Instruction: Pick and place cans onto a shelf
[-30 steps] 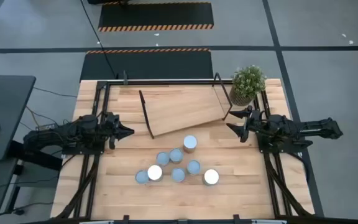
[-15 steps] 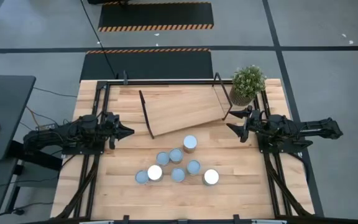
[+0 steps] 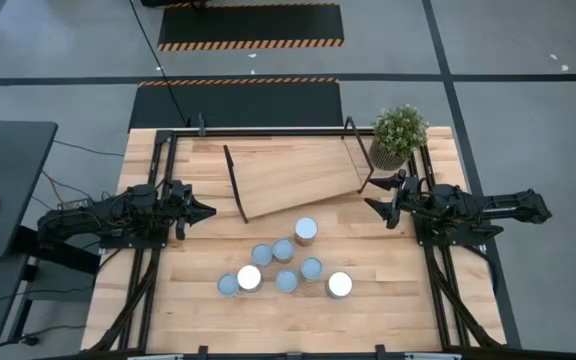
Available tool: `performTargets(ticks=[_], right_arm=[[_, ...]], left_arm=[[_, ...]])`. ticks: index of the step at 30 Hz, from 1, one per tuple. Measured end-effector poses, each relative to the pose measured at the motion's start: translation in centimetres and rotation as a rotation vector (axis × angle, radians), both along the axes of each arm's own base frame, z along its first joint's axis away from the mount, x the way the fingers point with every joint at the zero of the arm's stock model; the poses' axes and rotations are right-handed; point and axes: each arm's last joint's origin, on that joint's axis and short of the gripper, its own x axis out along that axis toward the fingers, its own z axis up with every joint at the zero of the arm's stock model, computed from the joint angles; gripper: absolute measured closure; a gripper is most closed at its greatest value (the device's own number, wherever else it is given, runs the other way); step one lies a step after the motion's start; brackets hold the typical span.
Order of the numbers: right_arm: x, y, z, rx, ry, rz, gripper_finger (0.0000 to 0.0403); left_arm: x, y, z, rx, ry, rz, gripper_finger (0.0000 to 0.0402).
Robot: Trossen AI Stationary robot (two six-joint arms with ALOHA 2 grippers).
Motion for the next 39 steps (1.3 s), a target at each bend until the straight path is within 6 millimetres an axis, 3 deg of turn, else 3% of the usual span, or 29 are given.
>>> performTargets(ticks=[7, 15, 25, 29, 34, 39], right_arm=[[0.0, 0.0, 0.0, 0.0, 0.0, 0.0, 0.0055], [0.0, 0.0, 0.0, 0.0, 0.0, 0.0, 0.0055], [0.0, 0.0, 0.0, 0.0, 0.0, 0.0, 0.0055], [0.0, 0.0, 0.1, -0.011, -0.01, -0.006, 0.0055], [-0.4, -0.4, 2.0, -0.038, -0.195, -0.127, 0.0055], [-1.4, -1.1, 3.9, 0.172, -0.5, -0.297, 0.0055]], left_arm=[[0.0, 0.1, 0.2, 0.005, -0.024, 0.017, 0.0365], [-0.2, 0.7, 3.1, -0.003, -0.32, 0.238, 0.0365], [-0.2, 0.7, 3.2, 0.141, -0.307, 0.246, 0.0365], [-0.3, 0.7, 3.6, 0.091, -0.363, 0.247, 0.0365], [-0.5, 0.6, 4.4, -0.073, -0.477, 0.236, 0.0365], [-0.8, 0.6, 5.1, -0.183, -0.572, 0.225, 0.0365]])
